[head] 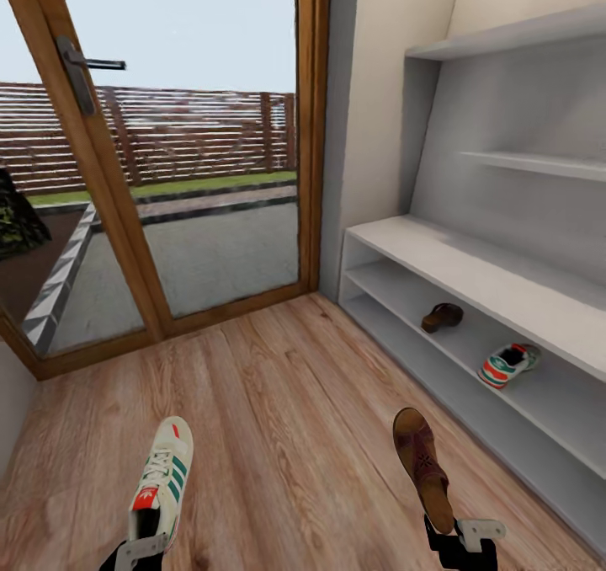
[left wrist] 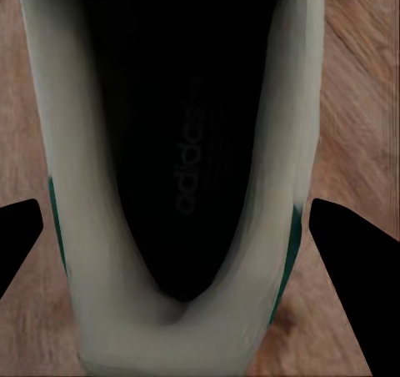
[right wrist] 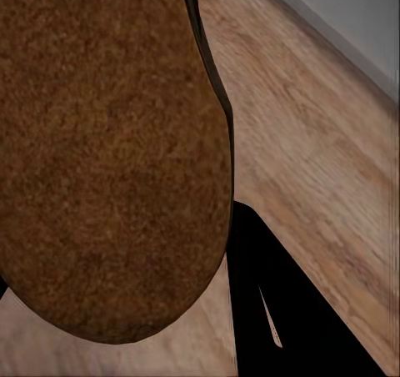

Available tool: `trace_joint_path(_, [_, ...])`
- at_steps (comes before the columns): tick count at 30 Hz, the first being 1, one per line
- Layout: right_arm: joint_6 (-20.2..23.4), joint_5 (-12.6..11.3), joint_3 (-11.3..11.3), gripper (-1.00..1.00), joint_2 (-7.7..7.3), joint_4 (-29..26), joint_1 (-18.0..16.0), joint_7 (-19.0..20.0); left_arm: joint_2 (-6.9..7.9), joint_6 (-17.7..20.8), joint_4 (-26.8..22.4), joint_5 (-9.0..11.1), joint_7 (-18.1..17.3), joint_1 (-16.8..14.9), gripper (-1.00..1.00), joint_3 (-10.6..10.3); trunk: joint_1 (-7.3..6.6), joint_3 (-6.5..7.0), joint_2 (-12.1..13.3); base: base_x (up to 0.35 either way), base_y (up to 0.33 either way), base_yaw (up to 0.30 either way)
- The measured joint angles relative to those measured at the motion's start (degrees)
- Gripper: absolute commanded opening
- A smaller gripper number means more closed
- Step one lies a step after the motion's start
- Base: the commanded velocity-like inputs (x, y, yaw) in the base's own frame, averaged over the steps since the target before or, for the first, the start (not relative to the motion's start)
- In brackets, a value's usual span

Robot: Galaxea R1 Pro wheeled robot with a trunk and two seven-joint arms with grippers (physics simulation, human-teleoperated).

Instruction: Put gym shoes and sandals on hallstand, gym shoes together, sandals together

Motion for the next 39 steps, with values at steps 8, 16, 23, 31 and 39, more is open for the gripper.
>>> trace_joint_path(8, [0.00, 0.00, 0.00, -1.00, 0.00, 0.00, 0.00, 0.00, 0.00, 0.00, 0.05, 0.00, 0.00, 0.00, -1.00, 0.00, 0.00, 0.00, 0.00, 0.006, 0.005, -0.266])
trace_joint_path(16, [0.00, 0.00, -0.01, -1.00, 0.00, 0.01, 0.00, 0.00, 0.00, 0.00, 0.03, -0.01, 0.00, 0.00, -1.00, -0.02, 0.00, 0.00, 0.00, 0.000, 0.016, -0.266])
trace_joint_path(23, [0.01, 0.00, 0.00, -1.00, 0.00, 0.01, 0.00, 0.00, 0.01, -0.01, 0.01, 0.00, 0.01, 0.00, -1.00, 0.00, 0.00, 0.00, 0.00, 0.011, 0.223, -0.266])
trace_joint_path(31, [0.01, 0.05, 0.01, -1.00, 0.00, 0.01, 0.00, 0.00, 0.00, -0.01, 0.07, 0.00, 0.00, 0.00, -1.00, 0.00, -0.01, 0.00, 0.00, 0.078, 0.254, -0.266])
trace_joint_path(39, [0.01, 0.03, 0.01, -1.00, 0.00, 0.01, 0.00, 0.04, 0.00, -0.01, 0.73, 0.00, 0.00, 0.00, -1.00, -0.01, -0.01, 0.00, 0.00, 0.141, 0.244, -0.266])
